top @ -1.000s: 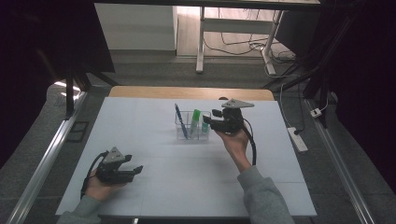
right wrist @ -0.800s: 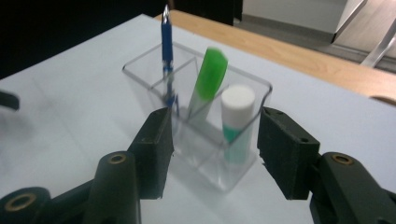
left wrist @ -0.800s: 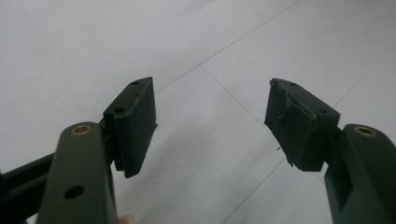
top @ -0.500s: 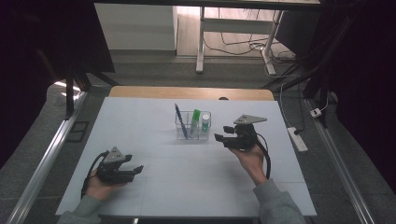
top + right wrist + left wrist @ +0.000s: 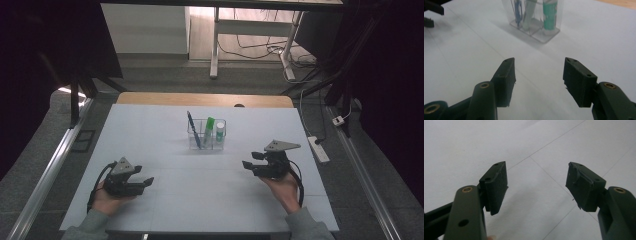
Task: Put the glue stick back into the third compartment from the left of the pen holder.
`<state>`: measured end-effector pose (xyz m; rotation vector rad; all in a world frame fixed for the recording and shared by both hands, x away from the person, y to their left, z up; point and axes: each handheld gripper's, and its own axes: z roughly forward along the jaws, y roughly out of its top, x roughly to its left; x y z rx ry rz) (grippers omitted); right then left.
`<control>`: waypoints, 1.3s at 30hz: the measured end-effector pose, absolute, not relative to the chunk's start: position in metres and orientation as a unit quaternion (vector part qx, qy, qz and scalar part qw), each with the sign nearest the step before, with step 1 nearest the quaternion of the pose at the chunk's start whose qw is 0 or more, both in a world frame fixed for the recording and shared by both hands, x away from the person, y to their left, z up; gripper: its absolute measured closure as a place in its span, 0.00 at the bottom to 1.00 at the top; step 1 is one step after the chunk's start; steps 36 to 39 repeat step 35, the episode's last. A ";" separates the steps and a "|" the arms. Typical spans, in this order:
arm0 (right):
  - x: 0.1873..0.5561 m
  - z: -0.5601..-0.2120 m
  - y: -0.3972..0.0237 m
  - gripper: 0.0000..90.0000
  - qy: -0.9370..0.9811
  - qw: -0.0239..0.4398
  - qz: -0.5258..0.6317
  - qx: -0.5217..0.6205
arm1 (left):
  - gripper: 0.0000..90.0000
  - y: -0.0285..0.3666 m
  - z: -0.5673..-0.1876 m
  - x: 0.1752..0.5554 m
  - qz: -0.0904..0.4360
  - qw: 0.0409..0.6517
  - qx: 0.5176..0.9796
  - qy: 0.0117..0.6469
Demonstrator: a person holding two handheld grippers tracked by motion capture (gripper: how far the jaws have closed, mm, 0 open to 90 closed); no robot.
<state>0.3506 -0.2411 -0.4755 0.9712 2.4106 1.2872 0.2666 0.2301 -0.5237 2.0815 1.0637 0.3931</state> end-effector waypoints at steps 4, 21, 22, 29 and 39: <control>0.338 -0.483 -0.260 0.47 0.830 0.126 0.431 0.332 | 0.37 0.229 -0.523 0.267 0.153 0.379 0.813 0.415; 0.313 -0.494 -0.300 0.46 0.833 0.145 0.420 0.329 | 0.37 0.225 -0.520 0.265 0.156 0.388 0.812 0.407; 0.314 -0.494 -0.300 0.46 0.833 0.145 0.420 0.329 | 0.37 0.225 -0.520 0.266 0.156 0.388 0.812 0.407; 0.313 -0.493 -0.300 0.46 0.838 0.146 0.417 0.321 | 0.37 0.224 -0.520 0.265 0.156 0.388 0.813 0.406; 0.313 -0.494 -0.300 0.45 0.835 0.147 0.421 0.322 | 0.36 0.224 -0.520 0.265 0.155 0.389 0.812 0.406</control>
